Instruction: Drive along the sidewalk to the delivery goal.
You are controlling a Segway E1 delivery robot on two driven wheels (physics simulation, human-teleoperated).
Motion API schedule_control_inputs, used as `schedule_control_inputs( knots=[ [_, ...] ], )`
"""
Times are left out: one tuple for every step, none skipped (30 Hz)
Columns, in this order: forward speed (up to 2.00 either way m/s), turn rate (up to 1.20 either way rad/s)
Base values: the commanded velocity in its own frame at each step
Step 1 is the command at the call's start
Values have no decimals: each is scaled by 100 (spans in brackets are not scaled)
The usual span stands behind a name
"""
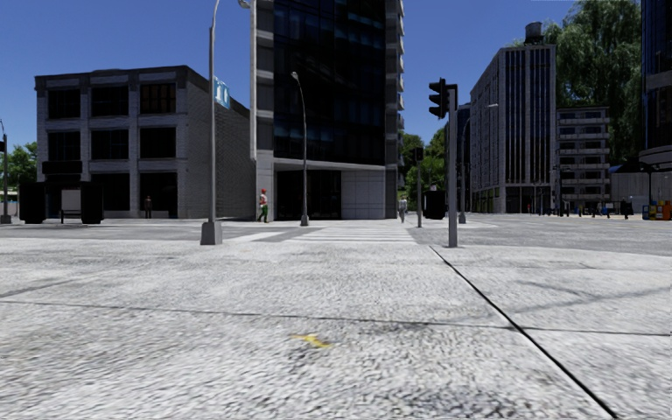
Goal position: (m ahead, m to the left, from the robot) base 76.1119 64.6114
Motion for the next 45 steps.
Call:
schedule_control_inputs(
  knots=[
    [192,0],
    [192,0],
    [192,0],
    [192,0],
    [192,0],
    [192,0],
    [192,0],
    [192,0],
    [192,0],
    [192,0],
    [192,0],
    [192,0],
    [192,0],
    [192,0],
    [192,0],
    [192,0],
    [192,0],
    [192,0],
    [192,0],
    [192,0],
    [192,0],
    [192,0],
    [192,0],
    [192,0],
    [192,0],
    [192,0],
    [192,0],
    [192,0],
    [192,0],
    [192,0],
    [192,0],
    [192,0],
    [192,0],
    [192,0],
    [192,0],
    [192,-22],
    [193,-44],
    [193,-50],
    [193,-50],
    [193,-51],
    [193,-52],
    [193,-52],
    [193,-52],
    [193,-52],
    [193,-52]
  ],
)
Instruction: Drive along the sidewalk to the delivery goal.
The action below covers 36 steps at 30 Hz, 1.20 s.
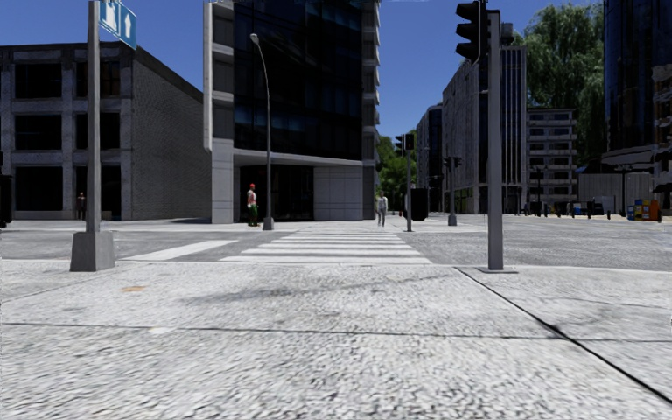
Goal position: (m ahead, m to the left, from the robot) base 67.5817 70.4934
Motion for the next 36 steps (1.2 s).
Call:
schedule_control_inputs(
  knots=[
    [193,-52],
    [193,-52],
    [193,-52],
    [193,-52],
    [193,-52],
    [193,-50],
    [193,-8],
    [193,0],
    [193,0],
    [193,0],
    [193,0],
    [193,0],
    [193,0],
    [193,0],
    [193,0],
    [193,0],
    [193,0],
    [193,0],
    [193,0],
    [193,0],
    [193,0],
    [193,0],
    [193,0],
    [193,0],
    [193,0],
    [193,0],
    [193,0],
    [193,0],
    [193,0],
    [193,0],
    [193,0],
    [193,0],
    [194,0],
    [194,0],
    [194,0],
    [194,0]
  ],
)
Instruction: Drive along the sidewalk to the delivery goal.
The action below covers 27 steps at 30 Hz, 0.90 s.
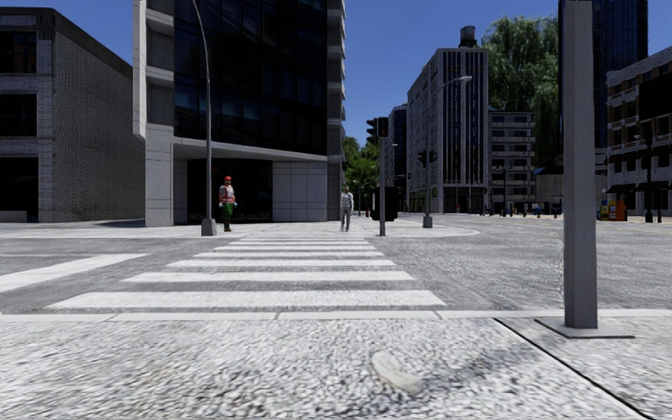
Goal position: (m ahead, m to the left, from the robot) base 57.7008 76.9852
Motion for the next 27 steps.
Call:
schedule_control_inputs(
  knots=[
    [194,0],
    [194,0],
    [194,0],
    [194,0],
    [194,0],
    [194,0],
    [194,0],
    [194,0],
    [194,0],
    [194,0],
    [194,0],
    [194,0],
    [194,0],
    [194,0],
    [194,18],
    [194,26],
    [194,35],
    [194,35],
    [194,39],
    [194,40],
    [194,40],
    [194,40],
    [194,24],
    [194,0],
    [194,0],
    [194,0],
    [194,0]
  ],
)
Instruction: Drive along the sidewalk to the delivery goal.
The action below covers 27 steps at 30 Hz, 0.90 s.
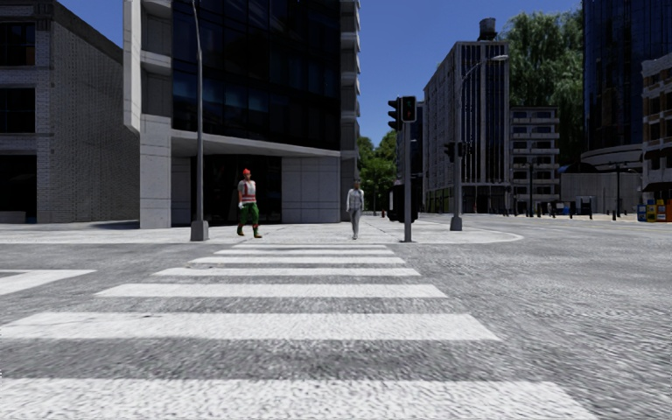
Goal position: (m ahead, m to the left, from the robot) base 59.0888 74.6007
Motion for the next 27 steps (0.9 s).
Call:
schedule_control_inputs(
  knots=[
    [194,0],
    [194,0],
    [194,0],
    [194,0],
    [52,0],
    [52,0],
    [52,0],
    [47,0],
    [37,0],
    [37,0],
    [29,0],
    [27,0],
    [26,0],
    [26,0],
    [26,0],
    [26,0],
    [26,0],
    [26,0],
    [26,0],
    [26,0],
    [26,0],
    [26,0],
    [26,0],
    [25,0],
    [25,0],
    [25,0],
    [25,0]
  ],
)
